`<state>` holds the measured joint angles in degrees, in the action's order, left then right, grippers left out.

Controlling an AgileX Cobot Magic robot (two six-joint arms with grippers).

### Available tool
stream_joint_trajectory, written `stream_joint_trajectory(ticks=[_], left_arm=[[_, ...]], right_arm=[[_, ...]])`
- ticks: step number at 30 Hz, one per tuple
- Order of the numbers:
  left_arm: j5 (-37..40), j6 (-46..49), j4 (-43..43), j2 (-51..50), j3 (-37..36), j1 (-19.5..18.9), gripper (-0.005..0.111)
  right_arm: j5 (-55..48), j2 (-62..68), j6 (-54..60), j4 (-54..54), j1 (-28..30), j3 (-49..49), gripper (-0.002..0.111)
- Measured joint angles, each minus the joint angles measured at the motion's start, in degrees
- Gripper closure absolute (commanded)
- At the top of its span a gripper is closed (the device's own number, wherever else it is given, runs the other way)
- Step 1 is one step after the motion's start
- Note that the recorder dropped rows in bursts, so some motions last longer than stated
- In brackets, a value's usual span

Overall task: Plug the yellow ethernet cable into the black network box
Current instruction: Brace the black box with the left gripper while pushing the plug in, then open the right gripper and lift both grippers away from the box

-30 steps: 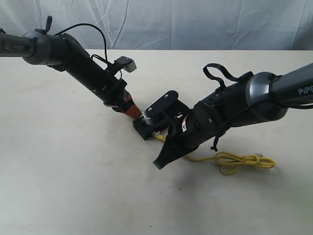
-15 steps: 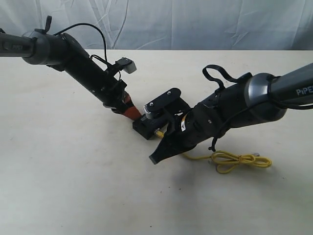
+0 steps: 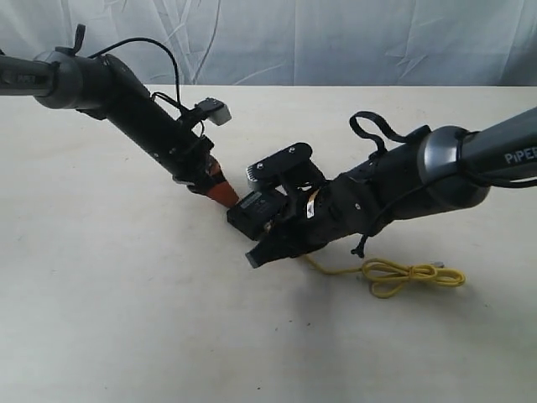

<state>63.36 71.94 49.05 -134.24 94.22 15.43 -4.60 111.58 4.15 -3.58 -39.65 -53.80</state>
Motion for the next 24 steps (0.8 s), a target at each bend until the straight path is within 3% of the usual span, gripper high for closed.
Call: stream_joint_trajectory(ticks=[2, 6, 9, 11, 13, 18, 24], left_arm=[[-1.5, -4.0, -2.2, 1.4, 0.0, -0.6, 0.107], [-5.2, -14.9, -8.2, 6.3, 0.0, -3.1, 0.107], [-6.8, -24.1, -13.8, 11.4, -0.8, -5.0, 0.107], [-8.3, -27.9, -15.8, 16.6, -3.3, -5.8, 0.107], [-9.9, -29.4, -16.4, 21.8, -7.3, -6.1, 0.107], [-21.7, -31.9, -16.5, 42.6, -24.9, -6.1, 0.107], [-37.4, -32.6, -16.5, 69.1, -48.4, -6.1, 0.107]], right_arm=[[0.7, 0.0, 0.0, -1.7, 0.0, 0.0, 0.059], [-1.6, -1.1, -0.1, -6.7, 0.0, 0.0, 0.064], [-5.9, -4.9, -0.1, -10.7, 0.0, 0.0, 0.084], [-9.5, -8.3, -0.1, -12.3, 0.2, 0.0, 0.103], [-14.6, -11.9, -0.1, -14.2, 1.4, 0.0, 0.108], [-24.8, -20.5, -0.3, -17.3, 8.1, 0.0, 0.108], [-28.6, -30.9, -0.7, -12.7, 13.4, 0.0, 0.108]])
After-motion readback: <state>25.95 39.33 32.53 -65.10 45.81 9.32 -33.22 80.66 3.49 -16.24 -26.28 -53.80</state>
